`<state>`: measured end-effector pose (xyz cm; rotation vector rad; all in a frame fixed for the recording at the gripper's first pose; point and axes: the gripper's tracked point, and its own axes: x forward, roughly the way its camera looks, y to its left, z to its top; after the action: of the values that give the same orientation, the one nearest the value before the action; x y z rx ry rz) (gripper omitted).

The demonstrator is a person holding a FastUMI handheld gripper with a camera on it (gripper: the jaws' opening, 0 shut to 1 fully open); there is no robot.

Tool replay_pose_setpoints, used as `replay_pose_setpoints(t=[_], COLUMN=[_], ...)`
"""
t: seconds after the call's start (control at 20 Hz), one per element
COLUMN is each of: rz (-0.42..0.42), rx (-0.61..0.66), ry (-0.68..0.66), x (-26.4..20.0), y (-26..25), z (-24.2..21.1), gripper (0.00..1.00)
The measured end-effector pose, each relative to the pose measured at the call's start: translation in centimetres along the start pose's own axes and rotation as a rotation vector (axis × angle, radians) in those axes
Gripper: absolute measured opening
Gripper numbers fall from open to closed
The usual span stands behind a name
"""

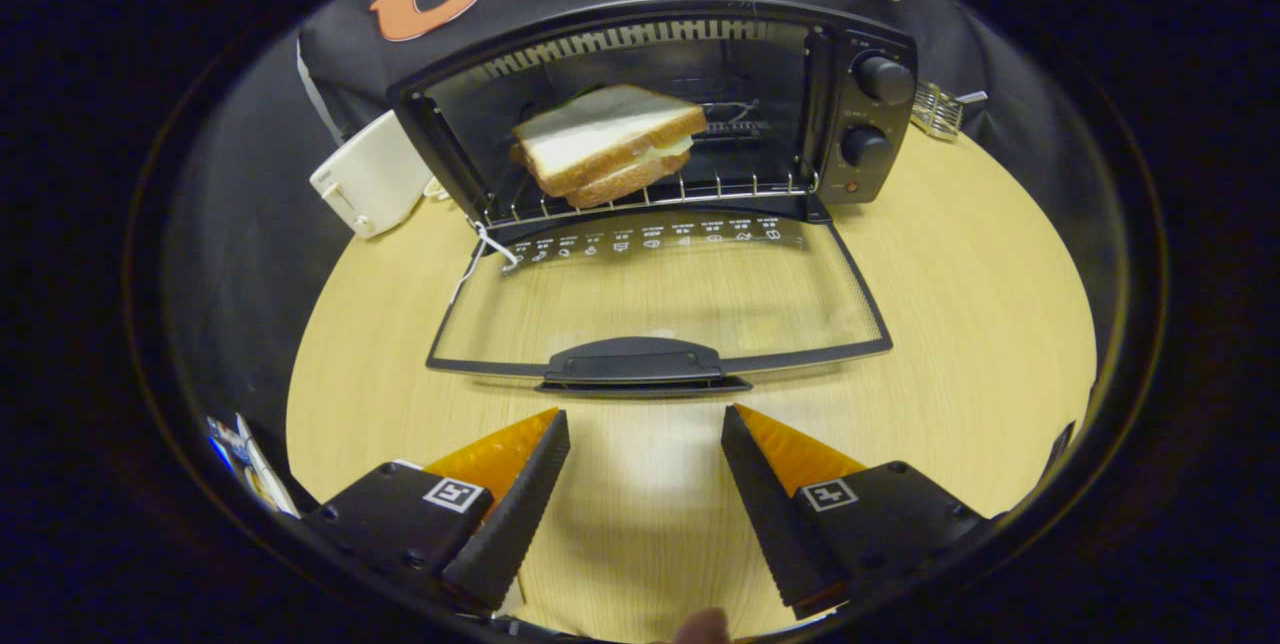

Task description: Open the toaster oven, put the food inside, and close the toaster oven door.

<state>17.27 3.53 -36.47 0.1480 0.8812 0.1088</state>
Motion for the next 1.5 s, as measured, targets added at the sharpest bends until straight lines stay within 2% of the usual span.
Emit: replay_pose_setpoints(t=[0.3, 0.6, 0.8, 1.05, 1.5], rz=[-0.041, -0.054, -0.062, -0.088, -0.084], rx=[-0.025, -0.002, 0.045, 0.029, -0.012], ry=[0.002, -0.03, -0.106, -0.209, -0.365], x=[1.0, -1.4, -4.4, -7.0, -10.7], y=[-0.4, 0.1, 0.8, 1.2, 2.3], z=[-0.1, 1.1, 3.5, 7.1, 13.7], gripper=[0.99, 0.99, 1.0, 1.0, 1.0])
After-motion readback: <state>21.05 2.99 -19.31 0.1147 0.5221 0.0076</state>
